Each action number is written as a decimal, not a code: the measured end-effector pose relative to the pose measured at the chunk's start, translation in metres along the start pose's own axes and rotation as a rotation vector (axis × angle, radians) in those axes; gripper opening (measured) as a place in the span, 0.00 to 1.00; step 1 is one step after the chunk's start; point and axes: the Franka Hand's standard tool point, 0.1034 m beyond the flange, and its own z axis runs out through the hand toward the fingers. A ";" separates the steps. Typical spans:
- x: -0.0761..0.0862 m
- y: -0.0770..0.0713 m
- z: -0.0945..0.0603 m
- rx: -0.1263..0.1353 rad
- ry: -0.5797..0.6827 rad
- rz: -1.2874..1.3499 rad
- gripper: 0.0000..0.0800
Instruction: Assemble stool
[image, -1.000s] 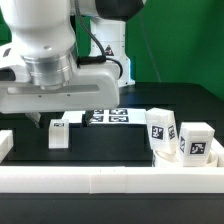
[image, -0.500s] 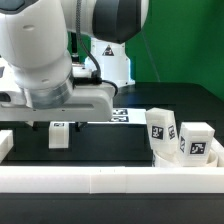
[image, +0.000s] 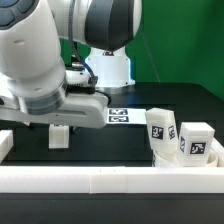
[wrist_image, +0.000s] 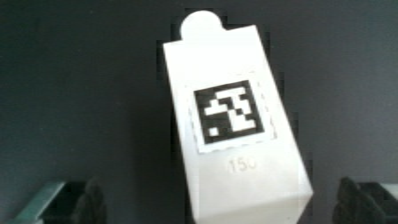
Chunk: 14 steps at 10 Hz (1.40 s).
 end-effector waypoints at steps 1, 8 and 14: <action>-0.002 0.000 0.003 0.002 -0.018 0.001 0.81; -0.006 -0.008 0.010 0.011 -0.276 -0.065 0.81; -0.003 -0.011 0.012 0.016 -0.266 -0.101 0.78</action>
Offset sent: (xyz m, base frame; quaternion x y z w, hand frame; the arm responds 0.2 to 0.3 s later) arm 0.0033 0.0064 0.0004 0.0249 -0.1176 -0.0324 0.9922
